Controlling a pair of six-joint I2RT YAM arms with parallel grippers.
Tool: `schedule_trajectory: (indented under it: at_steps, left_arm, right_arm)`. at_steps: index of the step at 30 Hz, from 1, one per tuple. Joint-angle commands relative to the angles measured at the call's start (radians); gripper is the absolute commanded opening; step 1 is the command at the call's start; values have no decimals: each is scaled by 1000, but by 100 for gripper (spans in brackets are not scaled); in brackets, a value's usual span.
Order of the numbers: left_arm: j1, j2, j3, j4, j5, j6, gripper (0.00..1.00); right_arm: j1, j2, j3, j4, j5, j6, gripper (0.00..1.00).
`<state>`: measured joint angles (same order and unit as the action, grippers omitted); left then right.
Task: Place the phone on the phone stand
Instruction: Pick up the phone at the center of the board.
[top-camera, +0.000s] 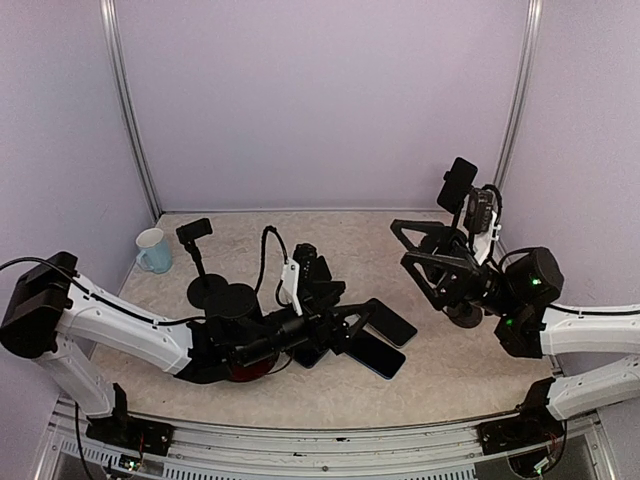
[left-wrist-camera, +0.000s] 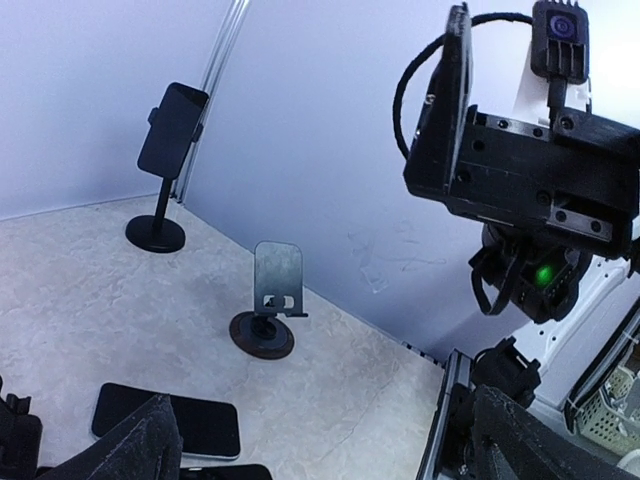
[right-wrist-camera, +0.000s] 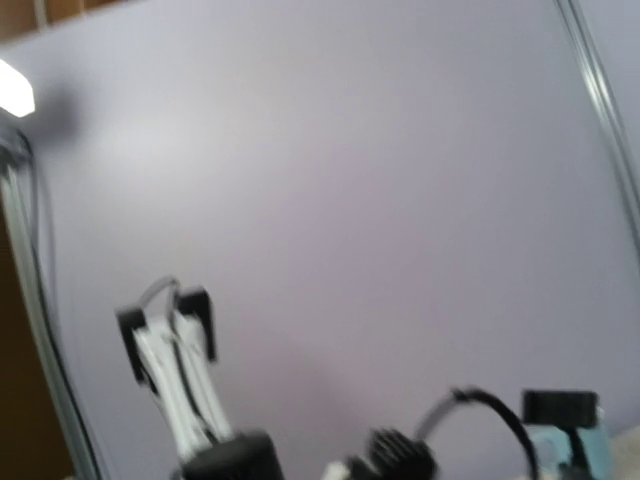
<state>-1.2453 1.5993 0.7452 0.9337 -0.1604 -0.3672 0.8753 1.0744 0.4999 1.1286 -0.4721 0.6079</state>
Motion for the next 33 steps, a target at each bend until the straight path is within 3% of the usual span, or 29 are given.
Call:
schedule_trajectory:
  at_steps: [1, 11, 15, 33]
  left_arm:
    - [-1, 93, 61, 244, -56, -81, 99]
    - [33, 320, 126, 630, 67, -338, 99]
    - [49, 372, 157, 653, 100, -432, 99]
    - [63, 452, 128, 912, 117, -539, 99]
  right_arm:
    - [32, 38, -1, 218, 19, 95, 100]
    - [48, 131, 28, 406, -47, 137, 100]
    - [52, 153, 55, 419, -82, 139, 100]
    - [54, 270, 115, 621, -219, 209, 100]
